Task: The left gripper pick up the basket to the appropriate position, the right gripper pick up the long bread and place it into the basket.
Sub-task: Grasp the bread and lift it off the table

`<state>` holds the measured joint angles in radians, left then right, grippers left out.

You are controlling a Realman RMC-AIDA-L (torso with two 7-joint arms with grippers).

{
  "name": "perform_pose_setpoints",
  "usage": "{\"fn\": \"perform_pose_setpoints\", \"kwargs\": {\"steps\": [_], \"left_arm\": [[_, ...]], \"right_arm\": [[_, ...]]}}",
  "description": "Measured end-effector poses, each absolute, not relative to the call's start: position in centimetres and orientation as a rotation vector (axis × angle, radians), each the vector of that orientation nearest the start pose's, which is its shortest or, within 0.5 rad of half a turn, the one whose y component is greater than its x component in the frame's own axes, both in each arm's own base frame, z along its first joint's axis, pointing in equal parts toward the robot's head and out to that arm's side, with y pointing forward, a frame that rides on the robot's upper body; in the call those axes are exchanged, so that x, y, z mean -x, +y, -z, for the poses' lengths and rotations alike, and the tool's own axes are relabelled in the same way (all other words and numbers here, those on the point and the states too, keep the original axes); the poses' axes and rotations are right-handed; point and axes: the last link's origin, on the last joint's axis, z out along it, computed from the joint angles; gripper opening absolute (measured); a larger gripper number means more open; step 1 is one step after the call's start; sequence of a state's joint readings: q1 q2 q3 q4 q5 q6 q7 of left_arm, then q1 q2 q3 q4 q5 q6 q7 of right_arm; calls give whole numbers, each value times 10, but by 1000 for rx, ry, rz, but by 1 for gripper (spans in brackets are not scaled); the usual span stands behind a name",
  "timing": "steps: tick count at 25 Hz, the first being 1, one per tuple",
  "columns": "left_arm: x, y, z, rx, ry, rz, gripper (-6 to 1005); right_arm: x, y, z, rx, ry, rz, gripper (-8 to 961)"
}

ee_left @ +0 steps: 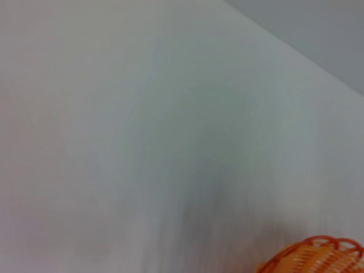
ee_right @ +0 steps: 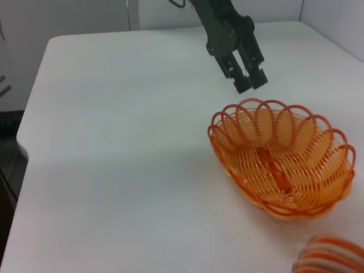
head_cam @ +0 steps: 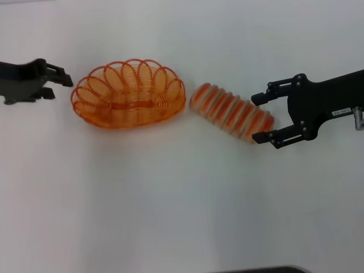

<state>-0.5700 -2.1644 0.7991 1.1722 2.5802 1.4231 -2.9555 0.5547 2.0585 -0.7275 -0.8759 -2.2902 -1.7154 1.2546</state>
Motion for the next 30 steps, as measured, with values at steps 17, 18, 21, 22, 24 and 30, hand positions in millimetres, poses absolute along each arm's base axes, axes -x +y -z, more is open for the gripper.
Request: {"fn": "perform_pose_setpoints", "kwargs": {"steps": [17,18,21,22,24,30], "left_arm": [[253,347,-91,-3155,1699,-628,489],[252,343,-92,-3193,1586,-626,489],[251,328,-98,-3282,1234,-643,490],[252,323,-99,-3296,1145,-649,490],[256,312,-100,-3314,940,-658,489],[273,291,-89,-3348,592,-654,486]], "right_arm": [[-234,337,-25,2958,462,-428,818],[-233,338,-25,2949,485,-446,818],[-229,341,-28,2918,549,-508,818],[-228,341,-28,2908,567,-532,818],[-227,340,-29,2890,602,-577,818],[-230,338,-29,2839,715,-645,818]]}}
